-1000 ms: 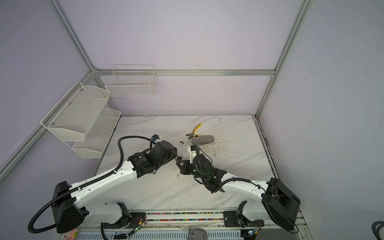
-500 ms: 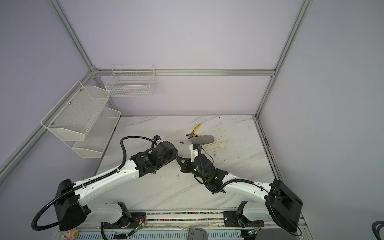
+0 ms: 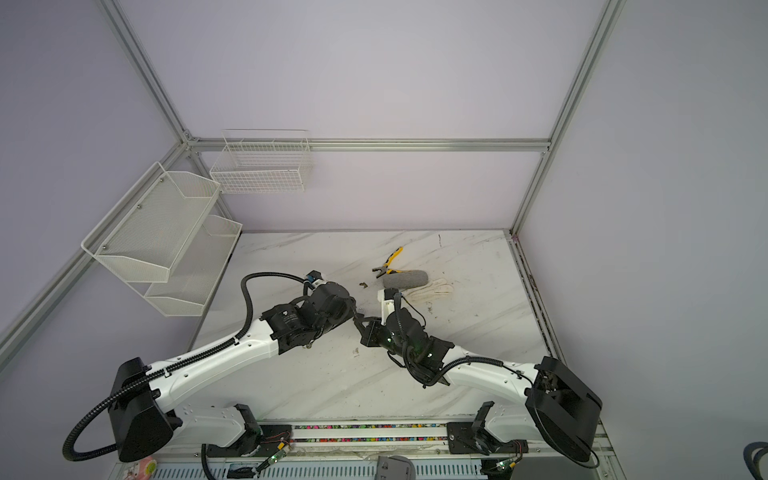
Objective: Unlock with the key
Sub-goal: 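Push the key into the keyhole with the right gripper while the left holds the padlock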
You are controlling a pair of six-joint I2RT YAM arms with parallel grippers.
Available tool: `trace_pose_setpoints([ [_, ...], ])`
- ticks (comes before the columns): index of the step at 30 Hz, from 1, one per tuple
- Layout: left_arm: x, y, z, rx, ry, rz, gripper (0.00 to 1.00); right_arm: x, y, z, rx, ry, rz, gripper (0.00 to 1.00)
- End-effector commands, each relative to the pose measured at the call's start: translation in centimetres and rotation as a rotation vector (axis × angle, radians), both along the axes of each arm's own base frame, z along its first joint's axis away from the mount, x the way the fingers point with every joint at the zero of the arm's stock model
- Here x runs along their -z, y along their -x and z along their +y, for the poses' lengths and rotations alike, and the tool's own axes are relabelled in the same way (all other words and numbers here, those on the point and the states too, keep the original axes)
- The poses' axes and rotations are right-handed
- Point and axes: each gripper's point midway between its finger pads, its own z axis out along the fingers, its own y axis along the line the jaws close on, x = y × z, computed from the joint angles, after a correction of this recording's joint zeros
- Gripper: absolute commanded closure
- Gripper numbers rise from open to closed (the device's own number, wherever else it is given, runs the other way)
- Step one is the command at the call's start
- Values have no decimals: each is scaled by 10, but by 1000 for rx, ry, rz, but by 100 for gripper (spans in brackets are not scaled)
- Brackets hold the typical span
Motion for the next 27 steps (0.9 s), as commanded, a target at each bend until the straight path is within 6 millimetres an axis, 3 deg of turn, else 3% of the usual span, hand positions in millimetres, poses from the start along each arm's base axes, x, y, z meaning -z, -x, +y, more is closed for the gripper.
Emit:
trace_pose_setpoints([
  [1, -41, -9, -9, -9, 123, -84, 100, -16, -5, 4, 14, -30, -44, 100],
  [13, -43, -2, -17, 36, 184, -71, 100, -22, -9, 0, 36, -11, -80, 100],
  [19, -33, 5, -12, 44, 175, -50, 100, -48, -10, -12, 66, -30, -160, 100],
  [27, -25, 6, -8, 33, 150, -34, 100, -58, -9, -10, 46, -13, -189, 100],
])
